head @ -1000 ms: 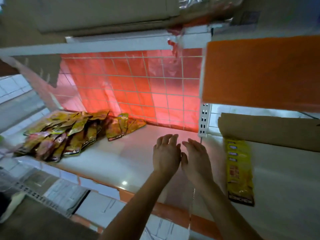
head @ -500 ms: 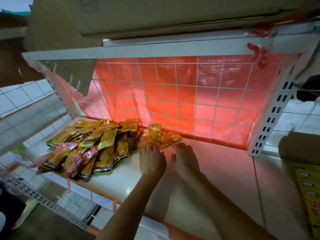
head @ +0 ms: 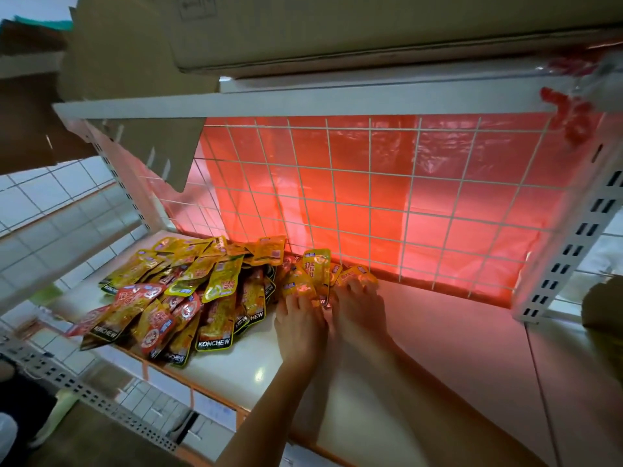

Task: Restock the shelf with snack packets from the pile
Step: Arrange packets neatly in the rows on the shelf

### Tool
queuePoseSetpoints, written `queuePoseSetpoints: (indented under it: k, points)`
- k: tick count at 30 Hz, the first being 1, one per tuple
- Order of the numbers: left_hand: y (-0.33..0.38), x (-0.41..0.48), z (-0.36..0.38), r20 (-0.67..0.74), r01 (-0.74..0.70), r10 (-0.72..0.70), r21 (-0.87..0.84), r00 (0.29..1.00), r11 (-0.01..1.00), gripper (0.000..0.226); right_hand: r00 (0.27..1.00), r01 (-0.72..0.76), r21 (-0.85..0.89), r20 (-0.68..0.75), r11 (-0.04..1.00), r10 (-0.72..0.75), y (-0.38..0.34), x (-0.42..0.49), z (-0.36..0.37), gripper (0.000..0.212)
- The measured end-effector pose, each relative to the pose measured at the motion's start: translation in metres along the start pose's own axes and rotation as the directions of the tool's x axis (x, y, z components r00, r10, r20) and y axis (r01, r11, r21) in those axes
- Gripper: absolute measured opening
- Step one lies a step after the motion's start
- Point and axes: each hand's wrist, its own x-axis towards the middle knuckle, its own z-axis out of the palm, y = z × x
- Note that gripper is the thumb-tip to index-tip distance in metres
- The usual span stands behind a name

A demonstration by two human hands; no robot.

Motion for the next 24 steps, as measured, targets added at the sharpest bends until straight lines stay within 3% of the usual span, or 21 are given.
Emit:
queuePoseSetpoints:
  k: [7,11,14,18,24]
  points:
    - [0.001,-0.014,0.002,-0.056,0.007,-0.01,-0.053,0.998,0.999,0.035,0.998,0.013,0.024,-0.066,1.0,-0.011,0.003,-0.024,-0.014,0.035]
    - [0.002,-0.022,0.001,-0.017,0.059,-0.058,0.02,0.998,0.998,0.05,0.999,0.02,0.026,-0.03,0.999,-0.019,0.004,-0.029,-0.018,0.038]
    - [0.002,-0.026,-0.003,0.02,0.069,-0.071,0.103,0.997,0.992,0.058,0.994,-0.089,0.038,-0.053,0.995,0.091,0.004,-0.032,-0.024,0.032]
    - [0.012,-0.037,-0.008,0.067,0.111,-0.105,-0.087,0.992,0.99,0.068,0.989,-0.104,0.029,-0.104,0.994,0.107,0.009,-0.049,-0.028,0.031]
    - [0.026,-0.052,-0.014,0.102,0.113,-0.088,-0.275,0.991,0.955,0.046,0.997,-0.063,0.03,-0.031,0.998,0.064,0.018,-0.058,-0.038,0.042]
